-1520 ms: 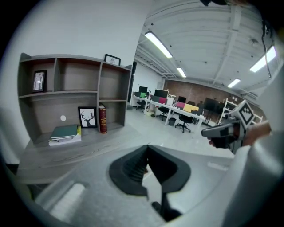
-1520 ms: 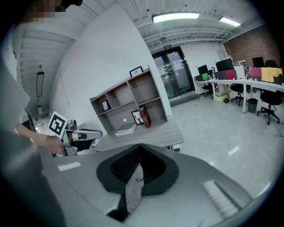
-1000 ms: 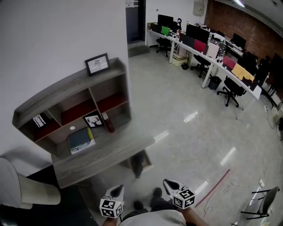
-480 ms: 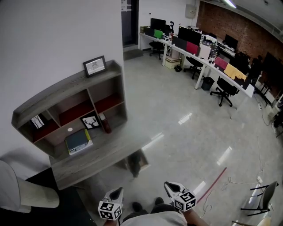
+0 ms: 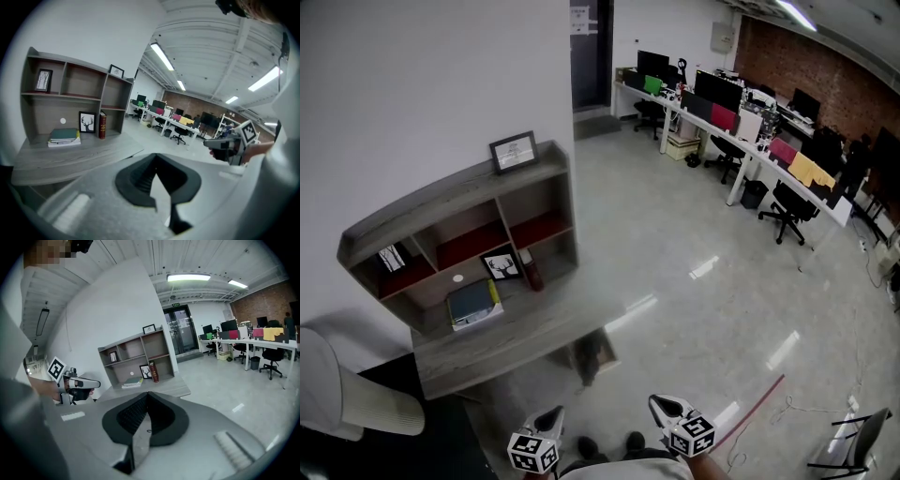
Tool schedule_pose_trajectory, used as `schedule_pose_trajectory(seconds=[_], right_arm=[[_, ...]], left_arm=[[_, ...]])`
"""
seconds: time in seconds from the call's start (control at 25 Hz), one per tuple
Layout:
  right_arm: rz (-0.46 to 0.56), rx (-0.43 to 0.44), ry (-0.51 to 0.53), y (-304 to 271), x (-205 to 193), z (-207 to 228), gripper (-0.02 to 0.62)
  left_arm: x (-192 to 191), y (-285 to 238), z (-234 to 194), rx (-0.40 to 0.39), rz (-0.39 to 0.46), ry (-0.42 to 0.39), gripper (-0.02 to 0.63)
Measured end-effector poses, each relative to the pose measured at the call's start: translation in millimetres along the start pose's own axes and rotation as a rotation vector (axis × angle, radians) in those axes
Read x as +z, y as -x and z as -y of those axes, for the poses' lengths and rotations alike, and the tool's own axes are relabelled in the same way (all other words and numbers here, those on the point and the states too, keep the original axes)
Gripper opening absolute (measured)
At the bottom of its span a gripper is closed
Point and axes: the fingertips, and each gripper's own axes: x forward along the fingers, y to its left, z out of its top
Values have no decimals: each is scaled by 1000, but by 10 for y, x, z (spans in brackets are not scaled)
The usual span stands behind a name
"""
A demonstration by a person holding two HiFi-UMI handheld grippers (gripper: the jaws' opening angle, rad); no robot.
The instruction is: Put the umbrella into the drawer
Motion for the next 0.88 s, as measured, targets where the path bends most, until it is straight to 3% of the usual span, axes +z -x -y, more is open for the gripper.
schedule_pose_trajectory(seconds=[0.88], right_arm=[[13, 45, 10, 102, 105, 193, 6]], left_arm=[[20, -148, 215, 3, -11, 12, 2]])
